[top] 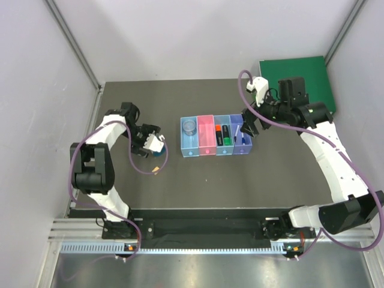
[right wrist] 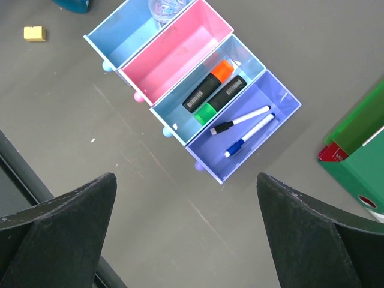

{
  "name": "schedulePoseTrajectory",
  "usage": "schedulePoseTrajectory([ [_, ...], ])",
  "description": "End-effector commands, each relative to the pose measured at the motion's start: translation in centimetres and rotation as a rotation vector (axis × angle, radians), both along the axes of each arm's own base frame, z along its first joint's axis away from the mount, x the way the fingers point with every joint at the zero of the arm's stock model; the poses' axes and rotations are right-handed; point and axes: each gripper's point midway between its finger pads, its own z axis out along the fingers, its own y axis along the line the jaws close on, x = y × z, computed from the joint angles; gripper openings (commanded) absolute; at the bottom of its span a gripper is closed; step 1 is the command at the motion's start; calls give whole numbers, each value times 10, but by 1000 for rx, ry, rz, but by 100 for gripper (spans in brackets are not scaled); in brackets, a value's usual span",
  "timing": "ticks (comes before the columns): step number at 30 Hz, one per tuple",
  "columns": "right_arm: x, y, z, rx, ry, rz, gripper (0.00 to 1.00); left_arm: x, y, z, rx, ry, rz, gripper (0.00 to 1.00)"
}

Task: Sort the stationery into containers
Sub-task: Pick up the stationery from the center of the board.

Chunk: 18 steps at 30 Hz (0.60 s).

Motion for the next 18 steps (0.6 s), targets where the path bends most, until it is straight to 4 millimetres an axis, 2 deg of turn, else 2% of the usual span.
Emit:
schedulePoseTrajectory([
  [1, 4, -3, 5, 8, -21, -10, 100, 27, -16, 14, 22, -266, -522, 90],
  [5, 7, -4, 0, 0, -9, -14, 100, 35, -14, 7, 27, -284, -583, 90],
  [10, 11, -4, -3, -9, -3, -18, 100, 46, -22, 2, -14, -299, -588, 91],
  [18, 19, -2, -8, -13, 14, -19, 100, 53, -37, 15, -92, -365, -590, 91],
])
